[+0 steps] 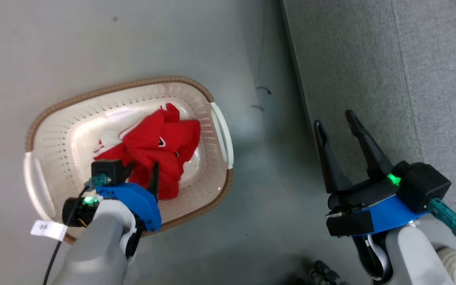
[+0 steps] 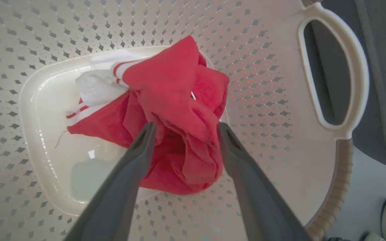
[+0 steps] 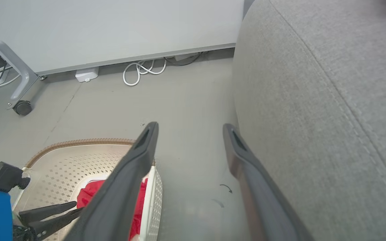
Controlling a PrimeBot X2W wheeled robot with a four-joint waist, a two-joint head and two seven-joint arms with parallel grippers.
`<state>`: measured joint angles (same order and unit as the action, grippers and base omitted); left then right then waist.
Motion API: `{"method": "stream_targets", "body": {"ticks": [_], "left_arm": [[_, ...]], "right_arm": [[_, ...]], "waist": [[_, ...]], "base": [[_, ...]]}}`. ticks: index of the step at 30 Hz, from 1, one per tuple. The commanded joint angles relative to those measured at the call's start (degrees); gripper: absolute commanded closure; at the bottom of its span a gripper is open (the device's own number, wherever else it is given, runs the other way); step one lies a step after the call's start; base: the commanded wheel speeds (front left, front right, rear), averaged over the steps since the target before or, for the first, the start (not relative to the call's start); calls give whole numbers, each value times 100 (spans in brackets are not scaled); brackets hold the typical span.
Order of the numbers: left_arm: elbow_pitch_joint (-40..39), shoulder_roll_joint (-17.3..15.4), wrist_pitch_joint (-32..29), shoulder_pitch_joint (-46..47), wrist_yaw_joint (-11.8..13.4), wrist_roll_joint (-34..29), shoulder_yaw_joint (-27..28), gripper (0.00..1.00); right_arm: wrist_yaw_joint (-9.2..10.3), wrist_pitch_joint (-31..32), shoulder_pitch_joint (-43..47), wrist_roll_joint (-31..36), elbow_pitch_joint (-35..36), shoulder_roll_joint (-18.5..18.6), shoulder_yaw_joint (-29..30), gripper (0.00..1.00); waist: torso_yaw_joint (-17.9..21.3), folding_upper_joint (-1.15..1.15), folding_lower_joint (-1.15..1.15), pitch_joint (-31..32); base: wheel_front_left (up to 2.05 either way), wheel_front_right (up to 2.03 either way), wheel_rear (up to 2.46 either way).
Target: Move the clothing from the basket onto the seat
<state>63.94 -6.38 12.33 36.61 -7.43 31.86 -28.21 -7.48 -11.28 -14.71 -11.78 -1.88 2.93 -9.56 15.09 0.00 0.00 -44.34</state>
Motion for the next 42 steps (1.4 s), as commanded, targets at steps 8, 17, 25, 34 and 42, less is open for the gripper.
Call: {"method": "stream_targets", "body": {"ticks": [8, 17, 25, 34, 42], "left_arm": [[376, -52, -184, 460, -1, 266, 21, 0], [476, -119, -422, 611, -2, 506, -237, 100], [441, -284, -305, 558, -2, 778, -463, 100], [408, -290, -246, 491, -2, 1107, -818, 100], [235, -199, -9, 273, -2, 1337, -1192, 100]], "right_arm": [[-3, -188, -197, -154, -91, -7, -147, 0], [-3, -289, -275, -212, -200, -7, -214, 0], [-3, -336, -378, -264, -330, -7, -317, 0], [-3, -363, -446, -156, -442, -6, -303, 0], [-3, -306, -366, 3, -556, -5, -144, 0]], "waist": [[302, 0, 0, -427], [388, 0, 0, -473], [386, 0, 0, -418], [272, 0, 0, -212], [-146, 0, 0, 450]], "base": [[0, 0, 0], [0, 0, 0], [0, 0, 0], [0, 0, 0], [0, 0, 0]]}}
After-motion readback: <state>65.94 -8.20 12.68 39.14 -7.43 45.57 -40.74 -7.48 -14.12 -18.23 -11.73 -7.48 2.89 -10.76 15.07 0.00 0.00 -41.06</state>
